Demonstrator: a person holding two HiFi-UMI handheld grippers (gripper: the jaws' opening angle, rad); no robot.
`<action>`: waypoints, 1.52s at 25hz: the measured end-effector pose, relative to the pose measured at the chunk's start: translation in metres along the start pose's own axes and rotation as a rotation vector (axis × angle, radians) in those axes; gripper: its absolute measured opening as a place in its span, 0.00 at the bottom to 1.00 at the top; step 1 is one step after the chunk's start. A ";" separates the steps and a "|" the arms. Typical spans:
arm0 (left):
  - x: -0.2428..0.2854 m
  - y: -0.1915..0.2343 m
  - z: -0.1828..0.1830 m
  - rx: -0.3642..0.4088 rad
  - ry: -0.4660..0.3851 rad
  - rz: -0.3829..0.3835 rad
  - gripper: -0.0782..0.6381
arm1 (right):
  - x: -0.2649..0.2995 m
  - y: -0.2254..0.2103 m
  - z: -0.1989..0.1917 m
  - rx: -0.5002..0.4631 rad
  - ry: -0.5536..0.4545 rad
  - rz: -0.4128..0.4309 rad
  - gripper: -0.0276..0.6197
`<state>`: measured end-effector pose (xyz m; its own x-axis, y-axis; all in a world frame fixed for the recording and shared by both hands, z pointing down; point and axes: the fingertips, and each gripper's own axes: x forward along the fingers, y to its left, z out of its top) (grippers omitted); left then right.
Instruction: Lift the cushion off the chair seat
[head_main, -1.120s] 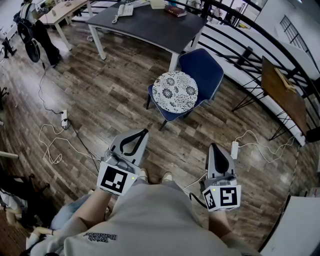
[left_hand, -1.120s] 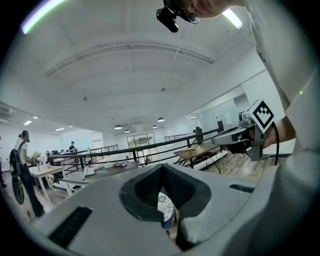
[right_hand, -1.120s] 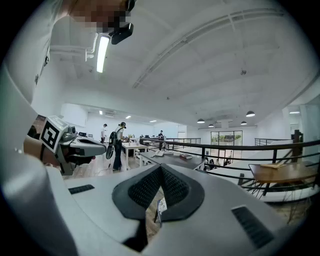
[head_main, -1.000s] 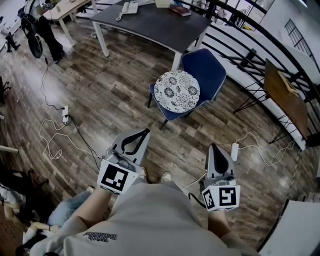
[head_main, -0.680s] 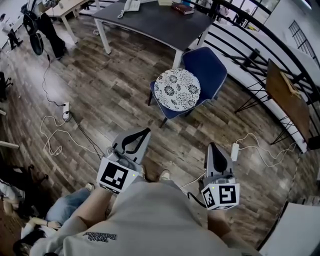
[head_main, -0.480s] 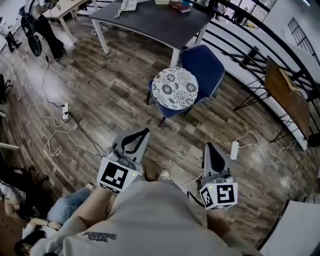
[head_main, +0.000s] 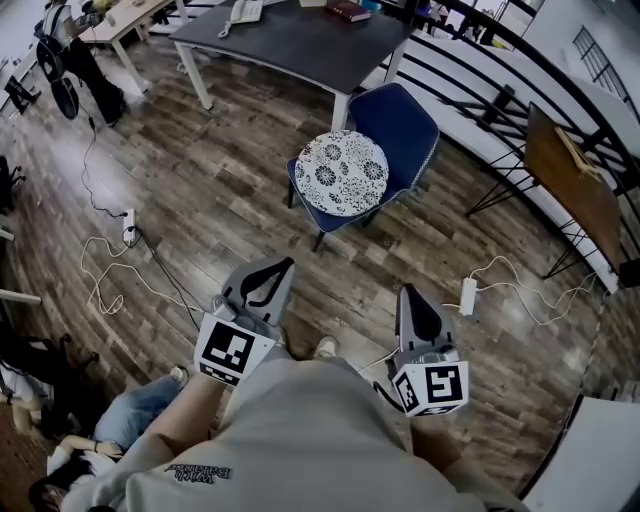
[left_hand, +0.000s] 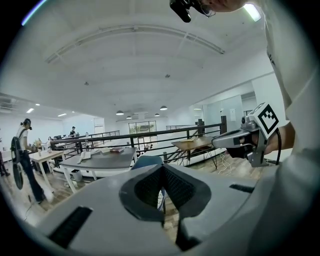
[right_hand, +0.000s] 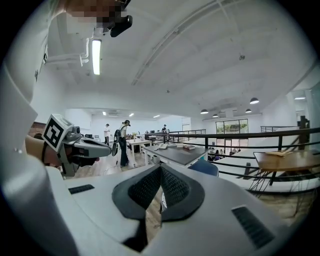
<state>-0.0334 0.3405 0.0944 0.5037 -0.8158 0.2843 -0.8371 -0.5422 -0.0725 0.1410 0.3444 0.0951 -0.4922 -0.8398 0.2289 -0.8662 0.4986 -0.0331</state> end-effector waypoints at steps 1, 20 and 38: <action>0.002 -0.003 0.002 0.002 -0.002 0.002 0.12 | -0.001 -0.003 0.000 0.001 -0.002 0.001 0.05; 0.032 -0.051 0.019 0.057 -0.020 0.015 0.12 | -0.015 -0.043 -0.007 -0.020 -0.053 0.054 0.05; 0.103 0.028 0.008 0.102 -0.024 -0.028 0.12 | 0.105 -0.063 -0.006 0.048 0.025 0.012 0.05</action>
<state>-0.0027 0.2394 0.1137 0.5325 -0.8038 0.2651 -0.7972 -0.5816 -0.1622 0.1440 0.2258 0.1273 -0.5005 -0.8280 0.2526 -0.8638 0.4970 -0.0826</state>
